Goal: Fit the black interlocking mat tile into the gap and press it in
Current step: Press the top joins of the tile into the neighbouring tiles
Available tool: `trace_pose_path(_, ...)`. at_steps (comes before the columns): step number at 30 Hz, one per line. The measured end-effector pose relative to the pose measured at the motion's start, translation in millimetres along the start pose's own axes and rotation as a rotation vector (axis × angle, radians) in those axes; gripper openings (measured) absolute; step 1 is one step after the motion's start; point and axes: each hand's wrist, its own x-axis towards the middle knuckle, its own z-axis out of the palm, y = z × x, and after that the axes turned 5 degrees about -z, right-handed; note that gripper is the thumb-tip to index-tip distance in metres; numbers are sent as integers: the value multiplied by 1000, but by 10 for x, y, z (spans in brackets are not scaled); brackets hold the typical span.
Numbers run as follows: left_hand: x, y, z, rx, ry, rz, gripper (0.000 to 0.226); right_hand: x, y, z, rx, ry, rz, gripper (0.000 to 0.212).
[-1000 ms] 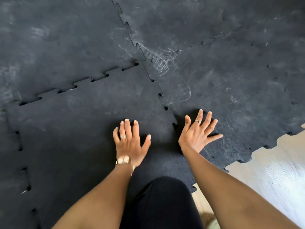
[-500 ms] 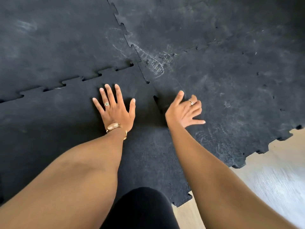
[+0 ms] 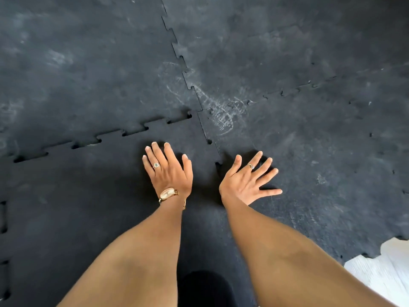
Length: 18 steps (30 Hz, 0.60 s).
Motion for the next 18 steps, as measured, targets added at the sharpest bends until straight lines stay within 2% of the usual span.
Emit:
trace_pose_path(6, 47, -20, 81, 98, -27, 30, 74, -39, -8, -68, 17, -37, 26, 70)
trace_pose_path(10, 62, -1, 78, 98, -45, 6, 73, 261, -555, -127, 261, -30, 168, 68)
trace_pose_path(13, 72, -18, 85, 116, -54, 4, 73, 480, -960, -73, 206, -29, -15, 71)
trace_pose_path(18, 69, -26, 105, 123, -35, 9, 72, 535, -969, 94, 35, -6, -93, 76)
